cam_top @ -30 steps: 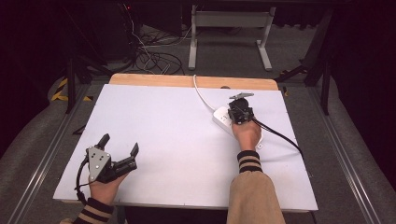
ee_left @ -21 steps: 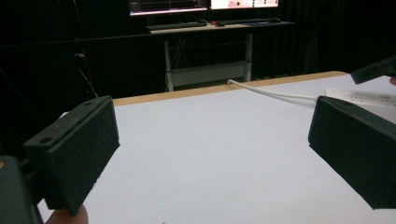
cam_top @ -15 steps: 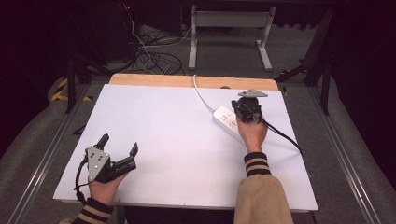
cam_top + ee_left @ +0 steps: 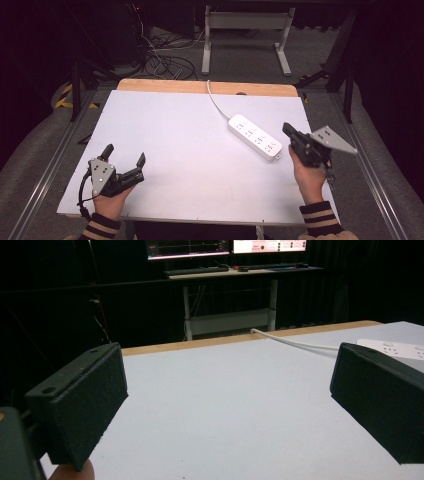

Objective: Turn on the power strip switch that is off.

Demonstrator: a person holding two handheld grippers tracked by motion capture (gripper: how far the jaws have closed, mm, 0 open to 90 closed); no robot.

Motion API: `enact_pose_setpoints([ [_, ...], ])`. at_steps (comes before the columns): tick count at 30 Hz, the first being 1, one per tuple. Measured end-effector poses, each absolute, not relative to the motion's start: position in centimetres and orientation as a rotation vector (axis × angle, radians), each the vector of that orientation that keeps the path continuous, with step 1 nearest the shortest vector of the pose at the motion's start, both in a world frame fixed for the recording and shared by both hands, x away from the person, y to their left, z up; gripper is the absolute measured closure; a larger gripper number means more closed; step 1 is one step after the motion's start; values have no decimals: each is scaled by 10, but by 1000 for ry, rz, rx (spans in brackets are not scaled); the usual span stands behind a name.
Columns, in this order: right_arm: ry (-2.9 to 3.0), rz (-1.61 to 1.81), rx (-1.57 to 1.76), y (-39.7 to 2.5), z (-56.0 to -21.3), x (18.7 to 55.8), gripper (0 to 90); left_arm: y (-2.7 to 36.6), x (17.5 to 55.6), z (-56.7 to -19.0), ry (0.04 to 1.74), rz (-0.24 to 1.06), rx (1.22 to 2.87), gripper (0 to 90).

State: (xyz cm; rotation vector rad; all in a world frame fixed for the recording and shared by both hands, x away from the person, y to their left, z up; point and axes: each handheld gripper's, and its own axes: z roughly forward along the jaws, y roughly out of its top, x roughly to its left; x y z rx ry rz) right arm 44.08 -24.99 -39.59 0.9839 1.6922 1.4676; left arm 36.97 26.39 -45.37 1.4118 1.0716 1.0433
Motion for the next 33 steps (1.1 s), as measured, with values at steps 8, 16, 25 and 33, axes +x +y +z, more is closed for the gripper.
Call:
enact_pose_setpoints([
  [8,1519,1505,925,-264,-423,414,900,266,369,-451,1054,1035,1401,24],
  [16,1432,1544,926,-269,-435,412,852,267,368,-451,1060,1027,1400,24],
  [25,1319,1497,900,-268,-442,420,177,266,369,-452,1051,1027,1408,20],
  [33,1279,1467,931,-265,-443,422,34,265,369,-452,1042,1023,1416,19],
])
